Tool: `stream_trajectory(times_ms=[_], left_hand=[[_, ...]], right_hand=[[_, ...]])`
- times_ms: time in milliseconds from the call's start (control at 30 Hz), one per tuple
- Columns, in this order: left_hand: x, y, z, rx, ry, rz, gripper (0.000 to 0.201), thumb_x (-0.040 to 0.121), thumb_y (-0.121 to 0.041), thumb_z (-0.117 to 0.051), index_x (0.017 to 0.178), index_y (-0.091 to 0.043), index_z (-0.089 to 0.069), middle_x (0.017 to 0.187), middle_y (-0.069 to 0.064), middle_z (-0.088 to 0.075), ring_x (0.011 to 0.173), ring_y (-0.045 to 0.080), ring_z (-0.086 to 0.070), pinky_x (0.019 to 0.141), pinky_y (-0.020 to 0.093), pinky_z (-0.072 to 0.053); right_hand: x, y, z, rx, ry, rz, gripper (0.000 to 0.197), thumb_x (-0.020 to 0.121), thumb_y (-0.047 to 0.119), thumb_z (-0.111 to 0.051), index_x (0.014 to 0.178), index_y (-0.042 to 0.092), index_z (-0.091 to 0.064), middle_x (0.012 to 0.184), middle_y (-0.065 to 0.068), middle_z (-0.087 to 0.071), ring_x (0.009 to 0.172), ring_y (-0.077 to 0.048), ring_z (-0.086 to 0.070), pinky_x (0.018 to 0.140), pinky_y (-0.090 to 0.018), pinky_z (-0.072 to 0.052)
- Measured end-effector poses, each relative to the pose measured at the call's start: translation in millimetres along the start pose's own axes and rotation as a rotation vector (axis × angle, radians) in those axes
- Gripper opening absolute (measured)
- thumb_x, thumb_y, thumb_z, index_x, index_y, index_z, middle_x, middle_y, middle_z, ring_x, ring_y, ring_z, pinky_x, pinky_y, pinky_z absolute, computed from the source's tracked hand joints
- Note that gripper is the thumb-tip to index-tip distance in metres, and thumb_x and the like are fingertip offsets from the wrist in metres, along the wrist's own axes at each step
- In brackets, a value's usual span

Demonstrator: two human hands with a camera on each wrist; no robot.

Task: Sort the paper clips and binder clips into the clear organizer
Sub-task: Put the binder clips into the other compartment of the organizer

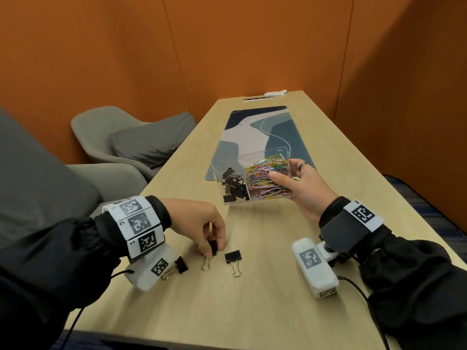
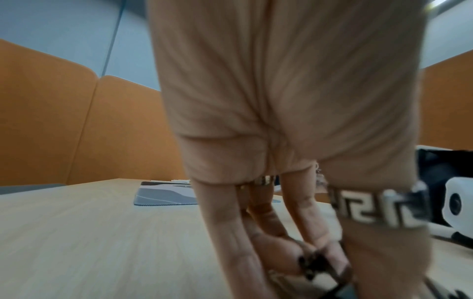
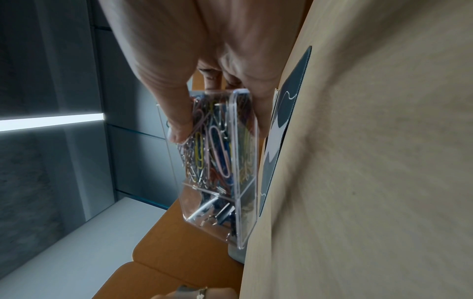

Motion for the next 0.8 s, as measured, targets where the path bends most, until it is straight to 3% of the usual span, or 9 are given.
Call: stream_trajectory(times_ms=[200, 467, 567, 667, 800], left_hand=[[-4, 5, 5, -0.107, -0.107, -0.054, 0.021, 0.086, -0.011, -0.065, 0.103, -0.024, -0.066, 0.077, -0.018, -0.057, 0.061, -0.003, -0.051, 0.066, 0.01, -0.041], [-6, 14, 17, -0.413, -0.249, -0.031, 0.024, 0.096, 0.0, -0.047, 0.107, -0.014, -0.063, 0.079, 0.0, -0.05, 0.063, 0.005, -0.056, 0.064, 0.02, -0.052], [-6, 15, 18, -0.38, -0.288, 0.0, 0.036, 0.097, 0.004, -0.036, 0.108, -0.018, -0.062, 0.087, -0.004, -0.055, 0.064, 0.003, -0.049, 0.061, 0.018, -0.048], [-6, 17, 17, -0.457, -0.321, 0.058, 0.048, 0.093, 0.011, -0.024, 0.109, -0.014, -0.06, 0.087, -0.001, -0.06, 0.064, -0.001, -0.048, 0.057, 0.015, -0.039], [-7, 21, 13, -0.516, -0.352, 0.108, 0.048, 0.09, 0.01, -0.023, 0.107, -0.014, -0.061, 0.073, 0.0, -0.052, 0.08, 0.015, -0.044, 0.059, 0.019, -0.035]], right_hand=[[0, 0, 0, 0.014, 0.004, 0.001, 0.057, 0.076, 0.013, -0.072, 0.126, 0.004, -0.045, 0.108, -0.007, -0.064, 0.106, -0.03, -0.063, 0.095, -0.049, -0.05], [0, 0, 1, 0.027, 0.004, 0.003, 0.055, 0.078, 0.011, -0.071, 0.125, 0.003, -0.045, 0.106, -0.005, -0.064, 0.103, -0.028, -0.063, 0.095, -0.048, -0.05], [-1, 0, 0, 0.031, 0.006, 0.01, 0.059, 0.074, 0.014, -0.073, 0.125, 0.003, -0.045, 0.108, -0.007, -0.064, 0.105, -0.029, -0.063, 0.095, -0.049, -0.05], [-2, 2, -1, 0.026, 0.012, 0.019, 0.071, 0.063, 0.023, -0.075, 0.125, 0.004, -0.046, 0.11, -0.008, -0.063, 0.11, -0.031, -0.061, 0.096, -0.049, -0.049], [-1, 1, 0, 0.027, 0.011, 0.023, 0.066, 0.067, 0.021, -0.075, 0.124, 0.004, -0.046, 0.109, -0.007, -0.063, 0.109, -0.031, -0.061, 0.096, -0.05, -0.049]])
Point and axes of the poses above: each hand's wrist, its own x-axis towards the middle knuckle, its own z-axis out of the back of the hand, y = z × x, the point moved 1 cm from there along x, towards the middle knuckle
